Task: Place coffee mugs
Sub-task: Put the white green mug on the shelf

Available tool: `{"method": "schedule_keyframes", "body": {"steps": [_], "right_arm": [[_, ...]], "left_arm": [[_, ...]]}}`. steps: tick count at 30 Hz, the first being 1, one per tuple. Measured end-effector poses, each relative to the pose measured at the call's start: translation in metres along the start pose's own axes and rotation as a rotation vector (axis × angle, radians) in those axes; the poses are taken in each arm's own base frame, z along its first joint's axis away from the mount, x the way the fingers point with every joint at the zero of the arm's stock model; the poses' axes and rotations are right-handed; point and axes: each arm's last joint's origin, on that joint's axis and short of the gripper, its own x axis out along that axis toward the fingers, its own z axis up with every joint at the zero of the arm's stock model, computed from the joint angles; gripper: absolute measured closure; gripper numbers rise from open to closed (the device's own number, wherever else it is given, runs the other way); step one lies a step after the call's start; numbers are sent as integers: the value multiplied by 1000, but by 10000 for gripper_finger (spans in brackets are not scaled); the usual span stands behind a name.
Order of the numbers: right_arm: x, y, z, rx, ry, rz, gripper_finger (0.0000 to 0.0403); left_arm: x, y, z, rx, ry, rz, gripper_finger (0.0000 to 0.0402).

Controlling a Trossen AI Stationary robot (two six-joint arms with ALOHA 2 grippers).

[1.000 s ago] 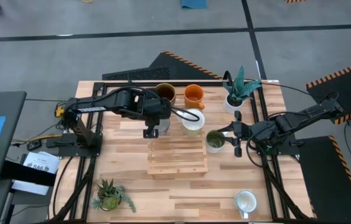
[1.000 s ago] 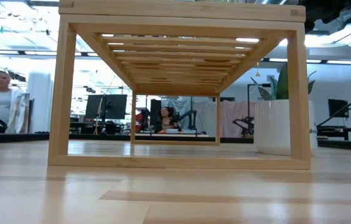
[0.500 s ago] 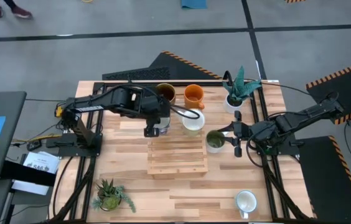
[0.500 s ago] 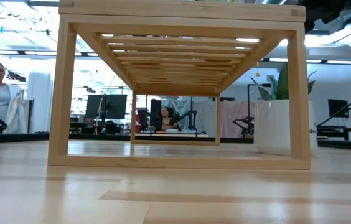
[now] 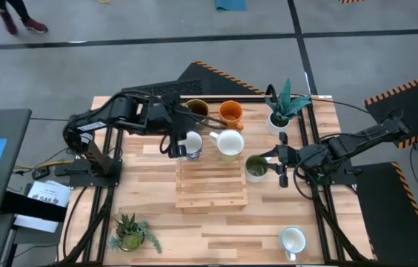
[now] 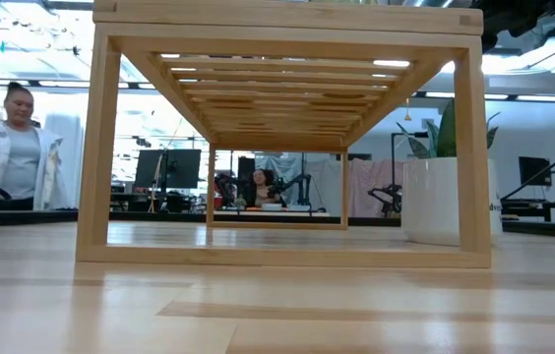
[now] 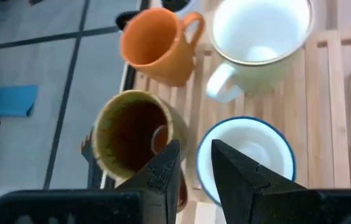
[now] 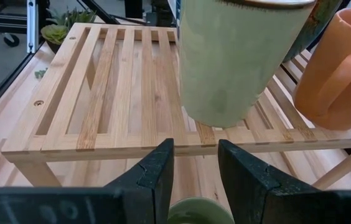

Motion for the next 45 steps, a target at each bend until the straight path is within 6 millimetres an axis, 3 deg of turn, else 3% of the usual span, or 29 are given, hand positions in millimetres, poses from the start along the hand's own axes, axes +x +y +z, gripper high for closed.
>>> {"method": "schedule_keyframes", "body": {"steps": [6, 10, 16, 23, 29, 34, 45], "right_arm": [[0, 0, 0, -9, 2, 0, 251], [0, 0, 0, -9, 3, 0, 251], [0, 0, 0, 3, 5, 3, 251], [0, 0, 0, 8, -4, 2, 251], [0, 0, 4, 22, -34, 4, 251], [0, 0, 5, 26, -50, 4, 251], [3, -7, 5, -13, -44, -48, 251]], "left_arm": [[-31, 6, -8, -37, -129, -12, 323], [-37, -4, -27, -31, -253, -33, 323], [-16, -22, -102, -42, -427, -47, 323], [26, -45, -195, -98, -745, -67, 323], [51, -59, -245, -177, -901, -76, 323], [57, -64, -259, -213, -919, -162, 323], [55, -63, -257, -205, -958, -179, 323]]}}
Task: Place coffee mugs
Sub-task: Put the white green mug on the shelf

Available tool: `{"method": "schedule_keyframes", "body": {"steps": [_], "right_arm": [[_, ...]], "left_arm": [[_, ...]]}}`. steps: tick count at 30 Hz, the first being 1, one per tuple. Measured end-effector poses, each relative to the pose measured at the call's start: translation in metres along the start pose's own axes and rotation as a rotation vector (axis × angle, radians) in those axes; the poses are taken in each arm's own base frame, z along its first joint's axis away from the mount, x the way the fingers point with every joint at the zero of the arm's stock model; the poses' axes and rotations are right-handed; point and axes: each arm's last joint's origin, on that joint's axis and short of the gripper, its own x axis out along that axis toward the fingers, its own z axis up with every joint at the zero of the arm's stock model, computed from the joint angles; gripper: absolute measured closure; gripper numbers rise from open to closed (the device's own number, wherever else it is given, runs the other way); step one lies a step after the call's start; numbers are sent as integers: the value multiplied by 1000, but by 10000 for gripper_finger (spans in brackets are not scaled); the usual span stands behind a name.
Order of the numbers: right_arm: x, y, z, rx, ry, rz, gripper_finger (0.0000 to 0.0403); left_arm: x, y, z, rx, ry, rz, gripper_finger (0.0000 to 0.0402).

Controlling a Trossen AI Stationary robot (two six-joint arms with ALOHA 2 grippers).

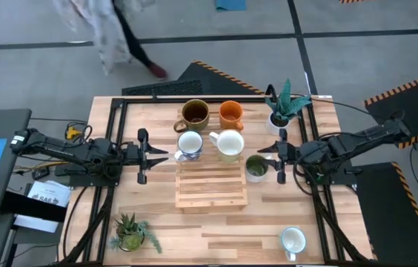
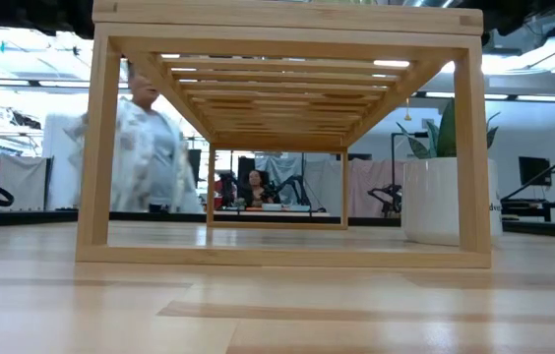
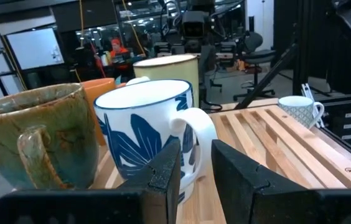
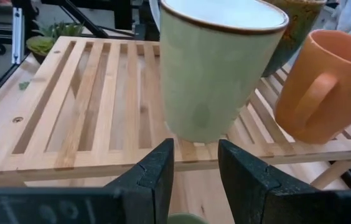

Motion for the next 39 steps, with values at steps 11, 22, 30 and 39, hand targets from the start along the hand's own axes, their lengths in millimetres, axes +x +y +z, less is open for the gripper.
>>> {"method": "schedule_keyframes", "body": {"steps": [11, 22, 30, 39], "right_arm": [[2, -5, -1, 98, 10, -30, 251], [7, 13, -35, -141, 338, 58, 251], [32, 26, -55, -251, 524, 51, 251], [41, 34, -62, -126, 593, 133, 251]], "left_arm": [[0, 0, -2, 7, 23, -4, 323], [0, 0, -2, 8, 27, -5, 324], [0, -1, -3, 10, 33, -6, 324], [0, -1, -5, 15, 53, -9, 324]]}}
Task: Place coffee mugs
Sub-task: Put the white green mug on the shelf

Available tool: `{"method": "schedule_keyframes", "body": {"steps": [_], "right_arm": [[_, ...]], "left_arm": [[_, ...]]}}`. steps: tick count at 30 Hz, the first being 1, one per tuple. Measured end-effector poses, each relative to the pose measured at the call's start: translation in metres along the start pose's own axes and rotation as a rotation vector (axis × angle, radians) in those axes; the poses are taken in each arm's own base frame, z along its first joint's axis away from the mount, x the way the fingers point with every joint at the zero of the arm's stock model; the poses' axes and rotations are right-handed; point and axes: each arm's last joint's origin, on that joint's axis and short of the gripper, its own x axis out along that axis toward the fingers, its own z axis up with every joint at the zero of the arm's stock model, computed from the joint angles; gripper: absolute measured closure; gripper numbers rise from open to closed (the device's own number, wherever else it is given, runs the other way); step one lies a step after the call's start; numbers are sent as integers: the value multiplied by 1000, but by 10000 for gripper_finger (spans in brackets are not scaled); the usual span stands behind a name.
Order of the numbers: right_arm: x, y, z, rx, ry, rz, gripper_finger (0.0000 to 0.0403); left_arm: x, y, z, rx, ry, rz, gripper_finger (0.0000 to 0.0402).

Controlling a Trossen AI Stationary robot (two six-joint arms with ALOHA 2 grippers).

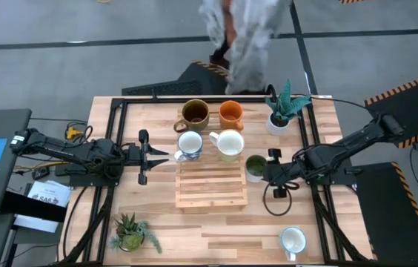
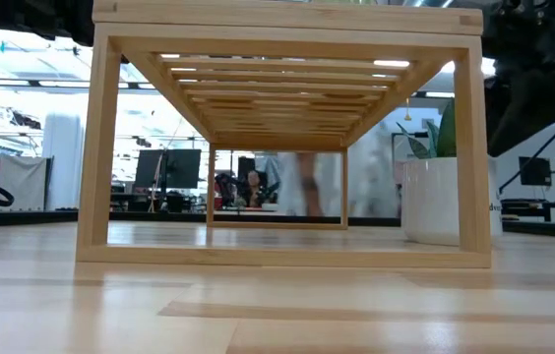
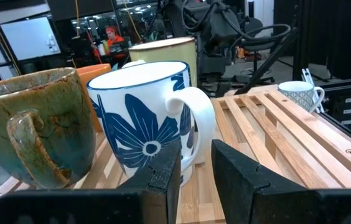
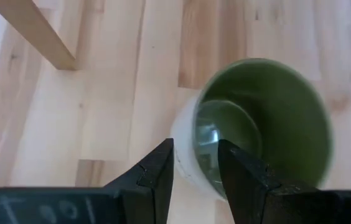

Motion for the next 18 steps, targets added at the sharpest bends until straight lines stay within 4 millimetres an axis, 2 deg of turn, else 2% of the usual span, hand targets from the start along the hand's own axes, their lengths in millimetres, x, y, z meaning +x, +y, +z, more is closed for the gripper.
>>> {"method": "schedule_keyframes", "body": {"steps": [10, 18], "right_arm": [[2, -5, 0, 26, 17, -14, 251], [22, -1, -1, 11, 111, 10, 251]], "left_arm": [[0, 0, 0, -1, 0, 0, 324], [0, 0, 0, -2, 1, 0, 323]]}}
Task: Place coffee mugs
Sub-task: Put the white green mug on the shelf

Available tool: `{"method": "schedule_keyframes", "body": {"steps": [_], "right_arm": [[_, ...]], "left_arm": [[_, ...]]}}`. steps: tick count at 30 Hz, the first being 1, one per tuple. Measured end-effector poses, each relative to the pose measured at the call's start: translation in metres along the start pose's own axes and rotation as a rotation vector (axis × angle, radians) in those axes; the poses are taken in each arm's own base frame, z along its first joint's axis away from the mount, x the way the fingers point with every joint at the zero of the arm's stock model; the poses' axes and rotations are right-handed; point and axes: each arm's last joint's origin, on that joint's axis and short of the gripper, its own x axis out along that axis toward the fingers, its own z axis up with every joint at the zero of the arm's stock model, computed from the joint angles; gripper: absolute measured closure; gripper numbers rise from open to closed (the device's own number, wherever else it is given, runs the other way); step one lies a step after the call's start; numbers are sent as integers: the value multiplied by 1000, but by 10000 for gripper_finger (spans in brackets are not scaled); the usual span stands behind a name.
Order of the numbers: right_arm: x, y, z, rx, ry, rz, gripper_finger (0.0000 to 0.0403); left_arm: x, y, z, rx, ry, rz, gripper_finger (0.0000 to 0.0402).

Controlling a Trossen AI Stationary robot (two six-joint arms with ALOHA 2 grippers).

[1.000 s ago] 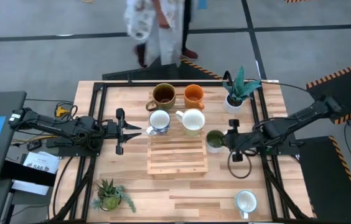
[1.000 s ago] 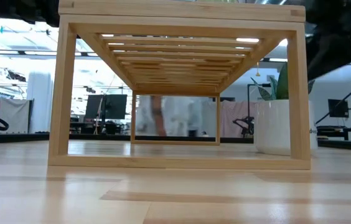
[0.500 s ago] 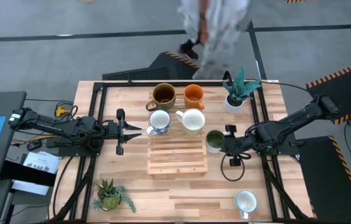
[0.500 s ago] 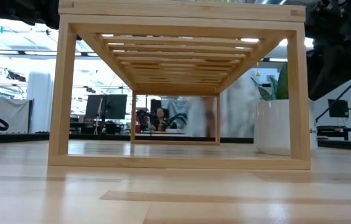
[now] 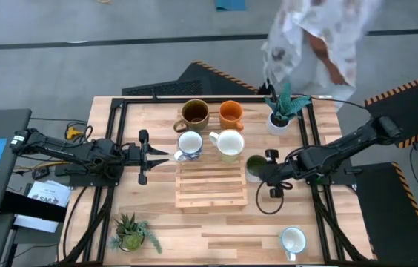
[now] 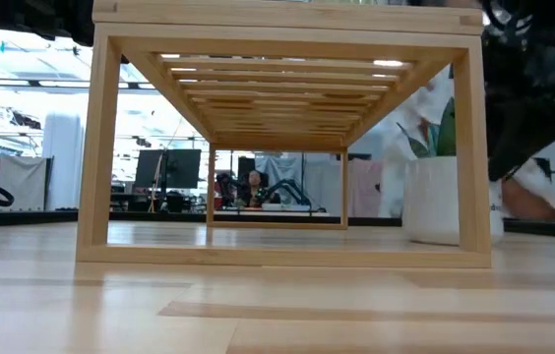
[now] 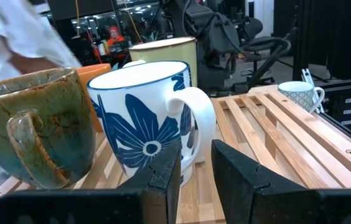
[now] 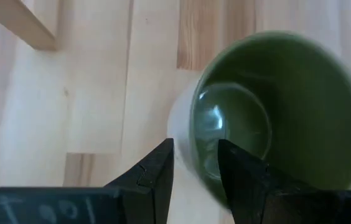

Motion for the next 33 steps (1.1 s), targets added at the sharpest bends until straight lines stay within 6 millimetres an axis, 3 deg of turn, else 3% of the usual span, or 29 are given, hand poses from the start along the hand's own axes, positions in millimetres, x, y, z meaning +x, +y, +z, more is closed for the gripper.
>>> {"method": "schedule_keyframes", "body": {"steps": [10, 13, 17, 23, 33], "right_arm": [[17, -3, -2, -17, 91, -28, 259], [16, -3, -3, -18, 90, -25, 287], [9, -4, -6, -22, 107, 20, 358], [-23, 1, 6, 5, 115, 76, 360], [-109, 34, 57, -137, -62, 60, 360]], "left_arm": [[0, 0, 0, -1, 1, 0, 324], [0, 0, 0, -1, 1, 0, 324], [0, 0, 0, -1, 0, 0, 323], [0, 0, 0, 4, 0, 6, 324], [0, 0, 0, 1, -1, 8, 324]]}}
